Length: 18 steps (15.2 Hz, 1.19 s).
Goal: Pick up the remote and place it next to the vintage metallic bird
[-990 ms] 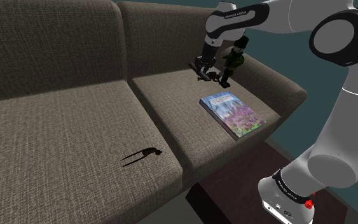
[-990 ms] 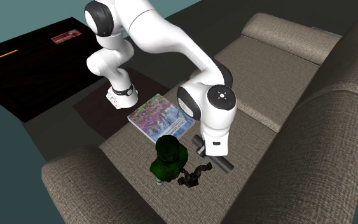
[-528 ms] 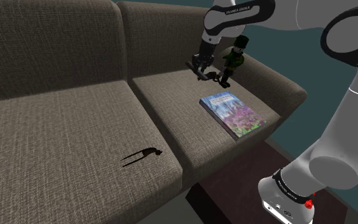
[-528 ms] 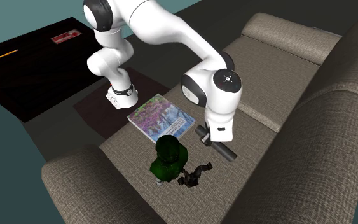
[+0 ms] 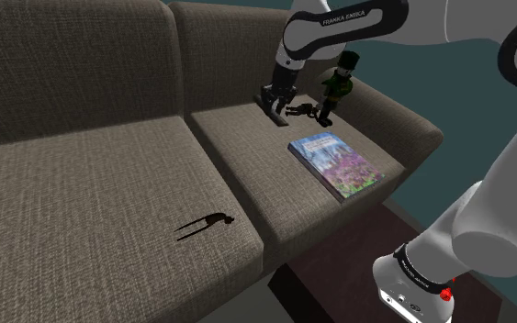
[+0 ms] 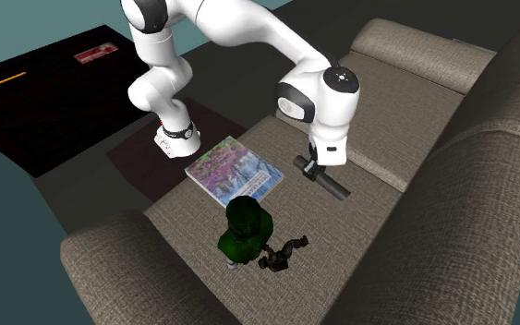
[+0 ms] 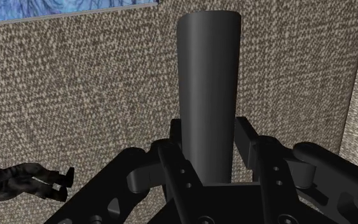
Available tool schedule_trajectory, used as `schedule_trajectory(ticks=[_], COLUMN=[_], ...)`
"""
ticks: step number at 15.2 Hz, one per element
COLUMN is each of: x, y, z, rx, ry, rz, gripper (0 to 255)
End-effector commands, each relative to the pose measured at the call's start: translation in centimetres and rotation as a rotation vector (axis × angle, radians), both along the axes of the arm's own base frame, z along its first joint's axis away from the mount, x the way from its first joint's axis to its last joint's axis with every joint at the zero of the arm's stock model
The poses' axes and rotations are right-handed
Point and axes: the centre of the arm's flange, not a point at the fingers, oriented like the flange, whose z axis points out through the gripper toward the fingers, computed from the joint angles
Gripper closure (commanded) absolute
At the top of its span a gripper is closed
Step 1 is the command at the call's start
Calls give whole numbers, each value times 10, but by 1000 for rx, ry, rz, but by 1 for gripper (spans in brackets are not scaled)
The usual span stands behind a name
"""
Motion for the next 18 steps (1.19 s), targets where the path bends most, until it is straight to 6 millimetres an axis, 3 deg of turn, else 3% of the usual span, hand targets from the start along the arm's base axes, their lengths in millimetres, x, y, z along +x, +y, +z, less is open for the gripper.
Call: schedule_trajectory(ticks=[1, 18], x=[-5, -62], y=[26, 243], z=[-1, 1], rx=[0, 0], ry=[0, 0], rz=[-2, -2], gripper=[255, 255])
